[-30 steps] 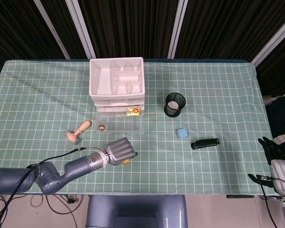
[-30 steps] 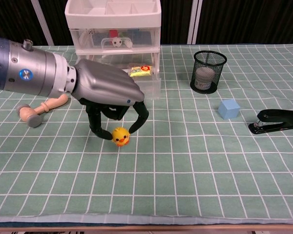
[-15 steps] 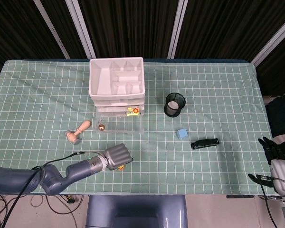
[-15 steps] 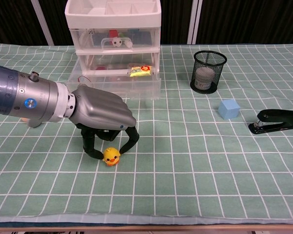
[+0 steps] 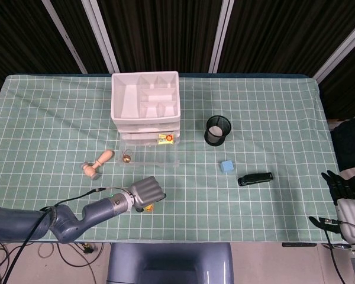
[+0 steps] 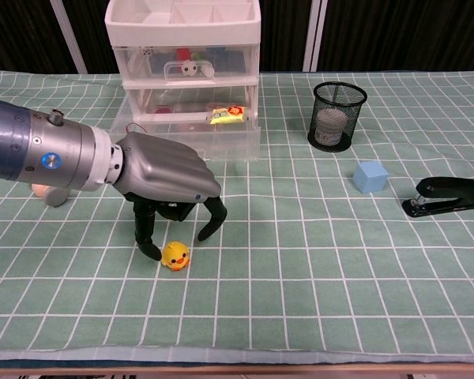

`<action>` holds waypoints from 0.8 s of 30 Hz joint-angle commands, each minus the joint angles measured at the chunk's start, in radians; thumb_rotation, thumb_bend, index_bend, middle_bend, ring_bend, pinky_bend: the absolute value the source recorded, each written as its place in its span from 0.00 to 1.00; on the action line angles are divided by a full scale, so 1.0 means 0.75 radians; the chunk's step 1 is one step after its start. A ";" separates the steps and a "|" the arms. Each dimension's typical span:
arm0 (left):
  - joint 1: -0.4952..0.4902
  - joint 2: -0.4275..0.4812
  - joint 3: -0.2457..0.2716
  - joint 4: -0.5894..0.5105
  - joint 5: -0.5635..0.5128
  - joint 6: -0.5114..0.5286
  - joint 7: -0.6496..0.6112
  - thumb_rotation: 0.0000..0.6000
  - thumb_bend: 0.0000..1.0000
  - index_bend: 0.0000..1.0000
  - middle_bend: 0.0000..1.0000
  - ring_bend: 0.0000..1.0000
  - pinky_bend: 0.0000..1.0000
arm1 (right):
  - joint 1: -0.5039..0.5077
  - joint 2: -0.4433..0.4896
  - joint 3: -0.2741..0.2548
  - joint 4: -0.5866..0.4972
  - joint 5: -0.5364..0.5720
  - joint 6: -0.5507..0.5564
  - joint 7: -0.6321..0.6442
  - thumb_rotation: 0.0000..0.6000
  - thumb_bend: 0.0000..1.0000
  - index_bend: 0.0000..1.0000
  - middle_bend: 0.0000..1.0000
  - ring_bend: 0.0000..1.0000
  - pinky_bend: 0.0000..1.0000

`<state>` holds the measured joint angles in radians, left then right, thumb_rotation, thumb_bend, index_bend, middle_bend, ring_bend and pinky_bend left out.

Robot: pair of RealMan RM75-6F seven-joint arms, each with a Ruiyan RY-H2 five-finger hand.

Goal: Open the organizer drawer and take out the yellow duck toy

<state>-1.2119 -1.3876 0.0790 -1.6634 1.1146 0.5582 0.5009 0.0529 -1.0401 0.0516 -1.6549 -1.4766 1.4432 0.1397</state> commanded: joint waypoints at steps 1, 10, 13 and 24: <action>0.009 0.021 -0.011 -0.025 -0.007 0.039 0.000 1.00 0.12 0.38 1.00 1.00 1.00 | -0.001 0.000 0.000 0.000 -0.001 0.001 0.000 1.00 0.07 0.00 0.00 0.00 0.23; 0.180 0.076 -0.043 -0.177 0.059 0.428 0.034 1.00 0.12 0.36 0.95 0.97 1.00 | -0.003 0.001 -0.004 0.001 -0.010 0.008 -0.003 1.00 0.07 0.00 0.00 0.00 0.23; 0.351 0.075 -0.044 -0.252 0.127 0.751 0.066 1.00 0.14 0.36 0.88 0.90 1.00 | -0.004 0.000 -0.007 0.004 -0.018 0.010 -0.012 1.00 0.07 0.00 0.00 0.00 0.23; 0.832 0.131 0.096 -0.432 0.193 1.321 0.137 1.00 0.15 0.13 0.22 0.25 0.40 | -0.003 -0.012 -0.017 0.030 -0.062 0.033 -0.061 1.00 0.07 0.00 0.00 0.00 0.23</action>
<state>-0.6899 -1.3152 0.1074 -1.9347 1.2325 1.4598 0.5891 0.0505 -1.0473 0.0397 -1.6350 -1.5199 1.4656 0.0972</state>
